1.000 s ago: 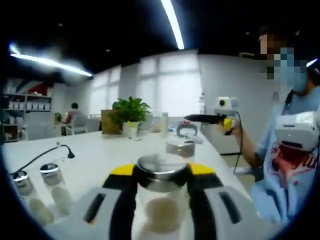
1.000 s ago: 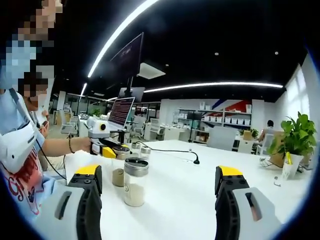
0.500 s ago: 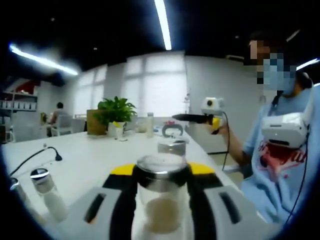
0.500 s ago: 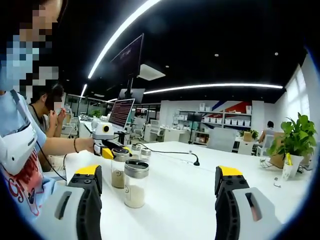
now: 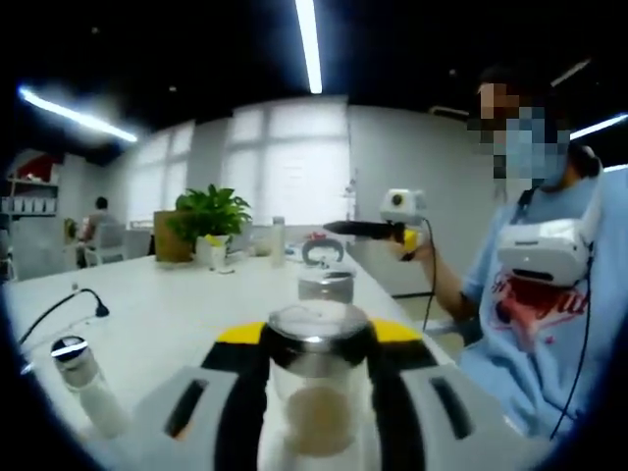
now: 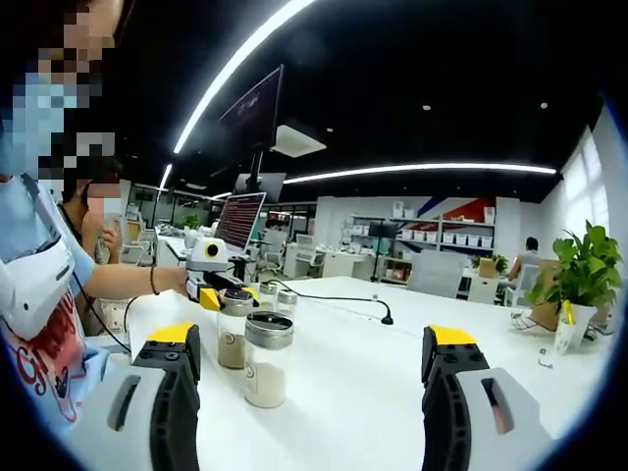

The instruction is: Rotate the seasoning bottle until the label or dispensing opening points toward the visible target arrow and the bottle remains upright within the marked orientation range

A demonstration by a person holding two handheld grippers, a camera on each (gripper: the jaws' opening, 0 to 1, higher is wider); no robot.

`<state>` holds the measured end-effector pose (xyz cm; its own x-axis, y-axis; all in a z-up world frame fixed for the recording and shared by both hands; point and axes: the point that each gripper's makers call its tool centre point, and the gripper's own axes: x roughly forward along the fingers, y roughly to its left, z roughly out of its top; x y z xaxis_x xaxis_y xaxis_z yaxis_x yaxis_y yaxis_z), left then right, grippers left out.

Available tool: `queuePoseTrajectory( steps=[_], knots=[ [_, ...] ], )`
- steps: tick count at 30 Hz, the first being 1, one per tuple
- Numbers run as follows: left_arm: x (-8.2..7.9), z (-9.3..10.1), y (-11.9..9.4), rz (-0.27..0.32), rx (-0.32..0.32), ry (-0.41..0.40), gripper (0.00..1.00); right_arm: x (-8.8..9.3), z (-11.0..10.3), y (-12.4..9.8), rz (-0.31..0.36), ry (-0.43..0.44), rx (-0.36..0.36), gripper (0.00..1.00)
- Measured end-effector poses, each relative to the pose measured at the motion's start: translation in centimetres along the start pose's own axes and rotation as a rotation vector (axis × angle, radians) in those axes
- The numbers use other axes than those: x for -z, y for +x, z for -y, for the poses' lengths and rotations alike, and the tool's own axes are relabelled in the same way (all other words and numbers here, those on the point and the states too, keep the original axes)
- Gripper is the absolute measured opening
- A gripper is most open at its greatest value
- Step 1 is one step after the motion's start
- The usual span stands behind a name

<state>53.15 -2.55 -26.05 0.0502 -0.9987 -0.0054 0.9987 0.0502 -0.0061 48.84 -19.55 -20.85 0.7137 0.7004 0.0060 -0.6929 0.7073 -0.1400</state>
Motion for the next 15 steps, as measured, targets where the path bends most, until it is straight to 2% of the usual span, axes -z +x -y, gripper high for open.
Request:
queuePoseTrajectory(
  steps=[3, 5, 6, 10, 12, 15],
  knots=[
    [0.0, 0.0, 0.0, 0.006, -0.001, -0.005, 0.41, 0.1, 0.1, 0.0, -0.001, 0.017, -0.003, 0.97],
    [0.6, -0.1, 0.1, -0.045, -0.032, 0.019, 0.43, 0.0, 0.2, 0.1, 0.009, 0.032, -0.004, 0.97],
    [0.4, -0.4, 0.2, -0.040, -0.061, 0.043, 0.46, 0.0, 0.2, 0.0, 0.013, 0.035, -0.003, 0.97],
    [0.4, -1.1, -0.3, -0.049, -0.130, -0.033, 0.56, 0.2, 0.3, 0.0, 0.003, 0.037, 0.001, 0.97],
    [0.2, -0.8, -0.3, -0.050, -0.142, -0.013, 0.59, 0.5, 0.7, 0.0, -0.004, 0.049, 0.008, 0.97],
    [0.1, -0.3, -0.1, -0.056, -0.172, -0.032, 0.61, 0.7, 1.1, -0.2, -0.010, 0.056, 0.021, 0.97]
  ],
)
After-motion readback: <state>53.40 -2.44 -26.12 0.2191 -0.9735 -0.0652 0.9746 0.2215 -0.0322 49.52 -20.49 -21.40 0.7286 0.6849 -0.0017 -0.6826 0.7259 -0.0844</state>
